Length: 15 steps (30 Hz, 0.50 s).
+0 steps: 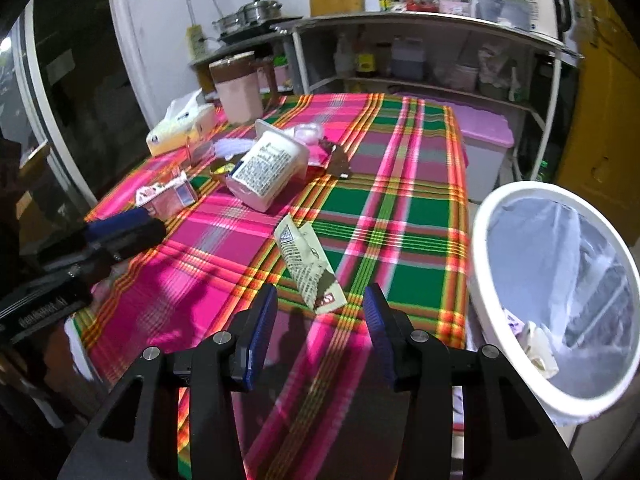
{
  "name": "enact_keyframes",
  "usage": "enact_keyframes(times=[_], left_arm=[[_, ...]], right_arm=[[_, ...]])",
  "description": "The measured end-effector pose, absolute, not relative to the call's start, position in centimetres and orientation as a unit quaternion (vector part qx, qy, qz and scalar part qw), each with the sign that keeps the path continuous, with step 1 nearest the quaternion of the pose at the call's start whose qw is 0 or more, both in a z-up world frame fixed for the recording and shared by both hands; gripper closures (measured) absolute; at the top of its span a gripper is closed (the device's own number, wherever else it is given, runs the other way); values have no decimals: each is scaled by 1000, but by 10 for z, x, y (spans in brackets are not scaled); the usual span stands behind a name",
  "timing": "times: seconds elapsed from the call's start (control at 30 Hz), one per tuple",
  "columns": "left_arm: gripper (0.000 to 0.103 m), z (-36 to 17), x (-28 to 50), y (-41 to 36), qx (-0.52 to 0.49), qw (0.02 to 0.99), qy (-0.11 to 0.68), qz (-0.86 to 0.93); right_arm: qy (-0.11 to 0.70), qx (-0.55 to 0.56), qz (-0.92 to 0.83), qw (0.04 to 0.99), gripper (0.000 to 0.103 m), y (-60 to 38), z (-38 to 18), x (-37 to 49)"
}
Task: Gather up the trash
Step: 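Grasp the white snack wrapper with the right tool while the left tool grasps the strawberry milk carton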
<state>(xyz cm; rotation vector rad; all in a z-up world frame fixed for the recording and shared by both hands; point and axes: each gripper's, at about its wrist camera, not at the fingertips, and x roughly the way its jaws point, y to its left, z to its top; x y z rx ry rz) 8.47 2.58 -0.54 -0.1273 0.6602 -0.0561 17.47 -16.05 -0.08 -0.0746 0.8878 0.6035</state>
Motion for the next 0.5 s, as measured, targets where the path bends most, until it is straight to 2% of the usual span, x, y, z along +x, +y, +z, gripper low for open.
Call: enact_keyframes(times=[0.2,0.43,0.5], left_arm=[[50,-2,92,61,-65,947,314,12],[36,-3,105,100,-55,949,308,45],[36,-6,112,108,-52,948,311,45]], right_arm=[[437,-57,292,849,57,-145,-14,189],[446,-73,295,842,57,-136,-21,197],[448,-74,293,841,57,-134,-21,197]])
